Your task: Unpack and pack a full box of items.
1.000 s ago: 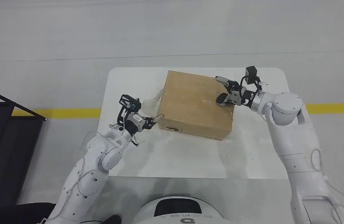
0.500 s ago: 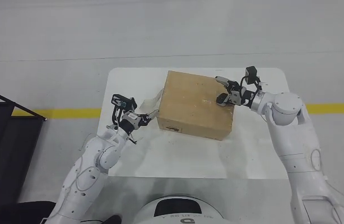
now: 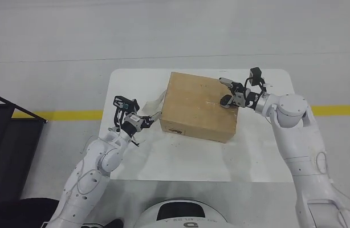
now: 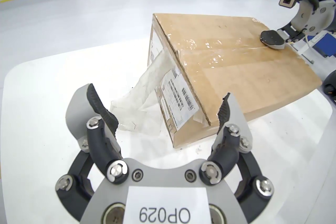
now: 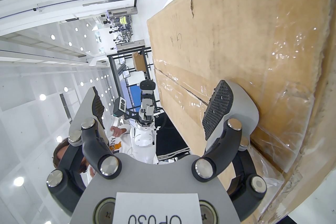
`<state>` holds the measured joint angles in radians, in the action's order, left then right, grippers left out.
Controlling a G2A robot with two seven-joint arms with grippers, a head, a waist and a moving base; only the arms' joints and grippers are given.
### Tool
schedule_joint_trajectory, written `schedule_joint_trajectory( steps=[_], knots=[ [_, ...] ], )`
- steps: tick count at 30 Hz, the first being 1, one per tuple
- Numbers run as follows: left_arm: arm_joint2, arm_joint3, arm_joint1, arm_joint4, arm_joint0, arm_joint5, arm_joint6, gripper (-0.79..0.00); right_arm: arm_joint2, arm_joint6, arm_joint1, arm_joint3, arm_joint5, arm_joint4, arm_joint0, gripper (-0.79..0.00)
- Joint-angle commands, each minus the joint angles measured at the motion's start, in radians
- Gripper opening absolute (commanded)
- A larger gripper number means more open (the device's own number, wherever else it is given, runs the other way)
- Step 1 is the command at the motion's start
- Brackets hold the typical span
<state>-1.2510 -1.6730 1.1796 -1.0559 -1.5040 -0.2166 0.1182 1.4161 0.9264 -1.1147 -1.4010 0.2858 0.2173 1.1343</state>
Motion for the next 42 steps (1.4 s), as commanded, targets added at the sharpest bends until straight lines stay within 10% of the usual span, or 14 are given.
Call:
schedule_joint_trajectory(
  steps=[1,7,42],
  knots=[
    [-0.033,0.047,0.0,0.008,-0.004,0.053,-0.037,0.0,0.0,0.0,0.0,0.0,0.0,0.0,0.0,0.0],
    [-0.091,0.131,-0.008,-0.031,0.005,0.056,-0.074,0.0,0.0,0.0,0.0,0.0,0.0,0.0,0.0,0.0],
    [0.241,0.489,0.091,-0.186,0.382,0.133,0.006,0.0,0.0,0.0,0.0,0.0,0.0,0.0,0.0,0.0]
  ],
)
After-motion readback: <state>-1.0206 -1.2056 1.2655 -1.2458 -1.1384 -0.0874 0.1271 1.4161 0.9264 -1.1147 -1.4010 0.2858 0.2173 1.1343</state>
